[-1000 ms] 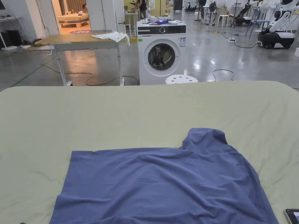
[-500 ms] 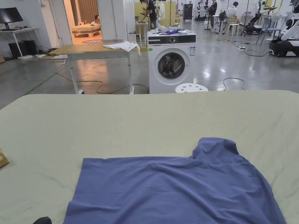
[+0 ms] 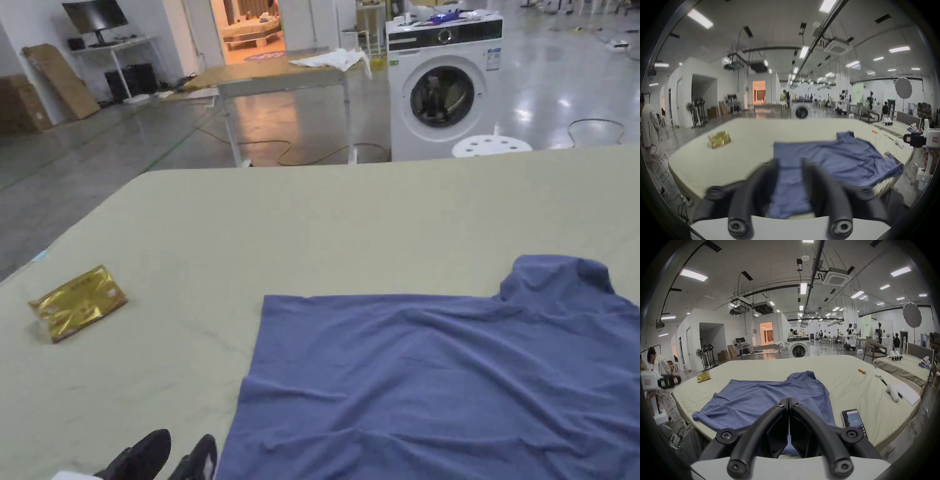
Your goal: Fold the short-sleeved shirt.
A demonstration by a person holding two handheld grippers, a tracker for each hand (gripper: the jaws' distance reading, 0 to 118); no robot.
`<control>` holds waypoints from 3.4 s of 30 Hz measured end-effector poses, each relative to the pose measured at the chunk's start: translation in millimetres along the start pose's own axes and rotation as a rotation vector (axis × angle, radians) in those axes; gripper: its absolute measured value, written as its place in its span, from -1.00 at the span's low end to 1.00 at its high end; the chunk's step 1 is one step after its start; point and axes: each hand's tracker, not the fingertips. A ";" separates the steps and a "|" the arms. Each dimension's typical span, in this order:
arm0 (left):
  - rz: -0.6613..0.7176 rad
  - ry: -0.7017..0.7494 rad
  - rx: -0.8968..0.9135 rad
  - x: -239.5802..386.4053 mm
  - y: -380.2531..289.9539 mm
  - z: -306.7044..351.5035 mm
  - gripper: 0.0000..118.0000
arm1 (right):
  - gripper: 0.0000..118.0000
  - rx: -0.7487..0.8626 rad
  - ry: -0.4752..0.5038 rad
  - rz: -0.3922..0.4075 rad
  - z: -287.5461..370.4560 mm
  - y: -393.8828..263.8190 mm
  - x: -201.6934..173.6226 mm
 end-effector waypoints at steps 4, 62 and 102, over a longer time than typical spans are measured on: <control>0.068 0.015 -0.197 -29.6 -42.1 -35.2 0.17 | -1.00 -0.040 -0.009 -0.048 2.7 -11.5 7.2; 0.146 -0.009 -0.395 -30.6 66.6 -297.3 -0.92 | -0.96 -0.458 -0.132 -0.058 -288.6 37.5 114.2; -0.051 0.022 0.212 71.7 33.3 52.1 -1.00 | -1.00 0.121 0.025 0.096 6.3 26.9 -34.6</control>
